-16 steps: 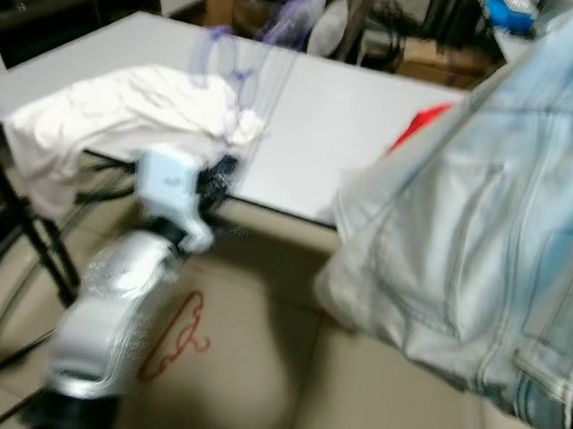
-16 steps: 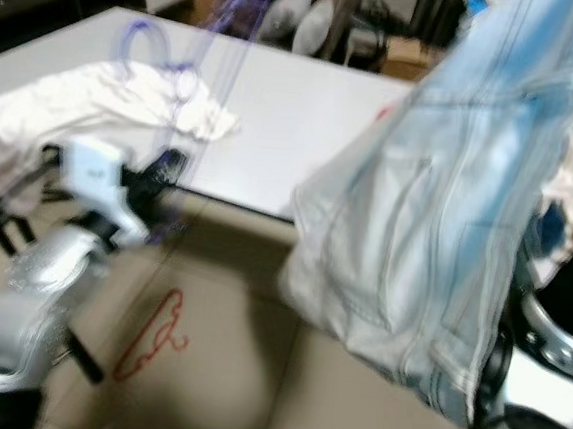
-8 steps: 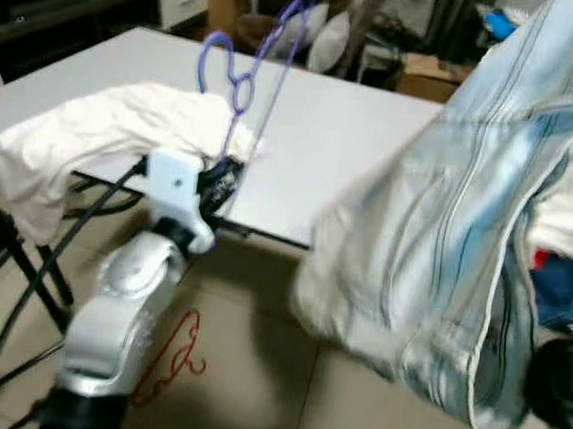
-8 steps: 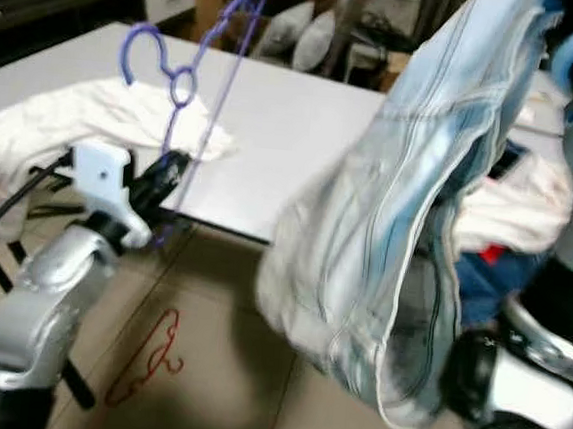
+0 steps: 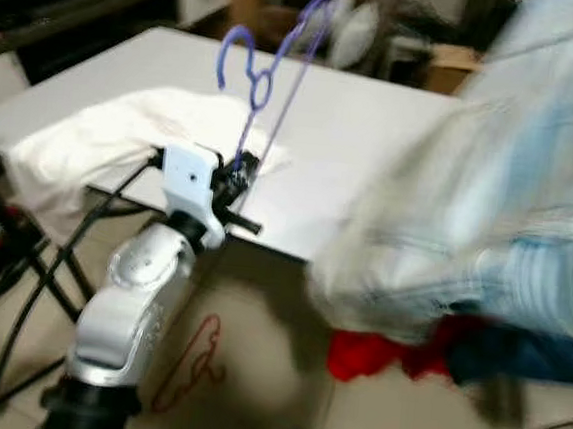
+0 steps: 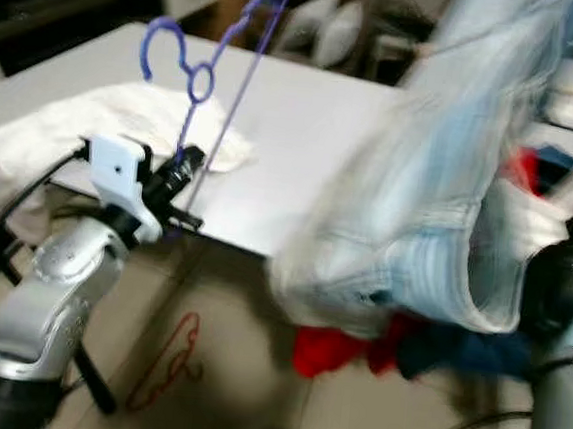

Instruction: Hang hanger

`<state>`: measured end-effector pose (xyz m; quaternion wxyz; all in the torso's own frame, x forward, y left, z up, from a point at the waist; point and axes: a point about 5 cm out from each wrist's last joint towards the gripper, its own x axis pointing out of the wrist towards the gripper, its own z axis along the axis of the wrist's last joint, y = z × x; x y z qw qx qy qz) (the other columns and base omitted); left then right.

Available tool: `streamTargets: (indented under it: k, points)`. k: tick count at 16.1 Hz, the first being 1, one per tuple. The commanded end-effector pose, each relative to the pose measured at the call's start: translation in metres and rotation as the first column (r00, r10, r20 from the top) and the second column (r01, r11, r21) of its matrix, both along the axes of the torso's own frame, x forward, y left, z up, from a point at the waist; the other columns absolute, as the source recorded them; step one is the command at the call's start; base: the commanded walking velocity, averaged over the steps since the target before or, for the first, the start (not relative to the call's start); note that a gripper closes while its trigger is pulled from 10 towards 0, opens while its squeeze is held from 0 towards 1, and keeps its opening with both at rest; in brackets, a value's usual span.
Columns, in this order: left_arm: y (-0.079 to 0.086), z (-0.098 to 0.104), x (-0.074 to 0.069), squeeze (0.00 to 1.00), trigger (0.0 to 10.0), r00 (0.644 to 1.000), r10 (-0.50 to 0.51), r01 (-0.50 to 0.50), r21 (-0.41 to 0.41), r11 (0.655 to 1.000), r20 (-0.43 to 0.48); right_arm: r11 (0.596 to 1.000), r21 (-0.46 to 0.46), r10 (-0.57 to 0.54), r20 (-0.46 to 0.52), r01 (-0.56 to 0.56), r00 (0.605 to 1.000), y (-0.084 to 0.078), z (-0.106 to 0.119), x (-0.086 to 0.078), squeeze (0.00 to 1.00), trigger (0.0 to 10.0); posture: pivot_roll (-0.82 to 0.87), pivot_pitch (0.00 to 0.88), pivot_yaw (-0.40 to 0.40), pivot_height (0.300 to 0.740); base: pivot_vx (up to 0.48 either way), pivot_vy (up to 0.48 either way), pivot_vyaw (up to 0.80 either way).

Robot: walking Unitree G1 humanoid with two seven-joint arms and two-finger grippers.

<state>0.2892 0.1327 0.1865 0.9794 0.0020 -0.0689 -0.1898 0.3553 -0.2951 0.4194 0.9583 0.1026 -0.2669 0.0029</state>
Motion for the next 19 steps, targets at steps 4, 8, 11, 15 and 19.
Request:
streamTargets:
  k: [4, 8, 11, 15, 19]
  points:
    - [-0.002, 0.008, 0.005, 0.00, 10.0, 0.999, -0.027, 0.027, 0.008, 1.000, 0.020, 0.956, -0.013, -0.292, -0.019, 0.291, 0.956, -0.088, -0.028, -0.029, 0.00, 10.0, -0.01, 0.000, 0.021, 0.740, 0.376, 0.000, 0.00]
    - [-0.009, -0.003, 0.005, 0.00, 10.0, 0.995, -0.087, 0.088, 0.042, 0.995, -0.041, 0.899, -0.075, -0.425, -0.389, 0.431, 0.818, -0.126, -0.126, -0.041, 0.00, 10.0, -0.01, 0.000, 0.024, 0.740, 0.179, 0.000, 0.00]
    - [-0.020, -0.009, 0.000, 0.00, 10.0, 0.990, -0.128, 0.132, 0.065, 0.989, -0.058, 0.903, -0.051, -0.372, -0.587, 0.426, 0.719, -0.126, -0.201, -0.049, 0.85, 10.0, 0.00, 0.000, 0.020, 0.740, 0.000, 0.000, 0.00]
    - [-0.021, -0.009, 0.001, 0.00, 10.0, 0.990, -0.133, 0.136, 0.069, 0.988, -0.055, 0.907, -0.034, -0.355, -0.598, 0.420, 0.718, -0.126, -0.211, -0.052, 1.00, 10.0, 0.00, 0.000, 0.016, 0.740, 0.000, 0.000, 0.00]
    - [-0.023, -0.010, 0.000, 0.00, 10.0, 0.990, -0.131, 0.134, 0.069, 0.989, -0.045, 0.918, -0.019, -0.342, -0.541, 0.396, 0.768, -0.126, -0.198, -0.050, 1.00, 10.0, -0.01, 0.000, 0.016, 0.740, 0.000, 0.000, 0.00]
